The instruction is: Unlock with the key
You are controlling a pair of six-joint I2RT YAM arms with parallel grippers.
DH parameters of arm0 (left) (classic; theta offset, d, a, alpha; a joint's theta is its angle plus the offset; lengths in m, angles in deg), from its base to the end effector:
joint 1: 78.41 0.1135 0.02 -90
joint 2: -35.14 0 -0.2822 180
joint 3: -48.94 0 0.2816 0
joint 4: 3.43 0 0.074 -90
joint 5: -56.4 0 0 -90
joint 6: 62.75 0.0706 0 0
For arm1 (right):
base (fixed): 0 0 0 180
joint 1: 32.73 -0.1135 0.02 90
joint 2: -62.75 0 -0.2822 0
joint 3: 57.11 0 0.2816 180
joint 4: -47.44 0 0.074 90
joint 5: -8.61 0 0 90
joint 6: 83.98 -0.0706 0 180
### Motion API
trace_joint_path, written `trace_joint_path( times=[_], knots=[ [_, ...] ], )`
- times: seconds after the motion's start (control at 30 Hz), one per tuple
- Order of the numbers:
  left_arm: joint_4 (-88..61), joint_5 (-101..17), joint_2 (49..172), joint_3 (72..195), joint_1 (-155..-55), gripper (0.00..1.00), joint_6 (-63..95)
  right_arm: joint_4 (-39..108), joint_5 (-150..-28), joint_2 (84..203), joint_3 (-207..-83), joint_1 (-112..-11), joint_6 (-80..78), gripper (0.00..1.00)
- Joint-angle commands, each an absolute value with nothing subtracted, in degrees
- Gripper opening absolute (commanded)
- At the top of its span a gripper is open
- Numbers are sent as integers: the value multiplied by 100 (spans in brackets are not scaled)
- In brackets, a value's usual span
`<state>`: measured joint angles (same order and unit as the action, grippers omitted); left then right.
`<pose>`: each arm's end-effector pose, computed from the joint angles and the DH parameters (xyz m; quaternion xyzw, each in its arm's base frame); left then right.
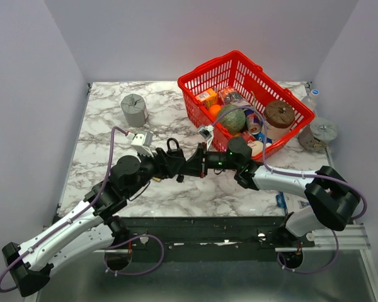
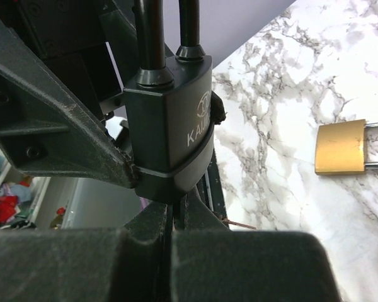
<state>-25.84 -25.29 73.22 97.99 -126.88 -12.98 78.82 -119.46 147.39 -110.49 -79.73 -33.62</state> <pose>0.1504 -0.1544 0.3126 0.0097 0.7733 -0.4013 0.4907 0.2164 0.2959 0.2486 -0.2732 0.6515 0.6267 0.3288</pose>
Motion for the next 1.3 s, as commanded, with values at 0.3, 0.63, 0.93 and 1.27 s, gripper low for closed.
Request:
trace_joint_path(
  times=[0.3, 0.63, 0.93, 1.27],
  knots=[
    [-2821, -3598, 7530, 9798, -12965, 2, -1494, 8964, -11198, 14247, -11239, -7800, -3187, 1],
    [-2549, -3185, 7829, 10027, -12965, 66, -1485, 8831, -10952, 14221, -11099, -7800, -2870, 1],
    [-2531, -2754, 8022, 10097, -12956, 89, -1520, 9016, -10890, 14238, -10975, -7808, -2852, 1],
    [-2522, -2025, 8066, 10342, -12956, 98, -1284, 8955, -10803, 14265, -10922, -7800, -2729, 1]
  ],
)
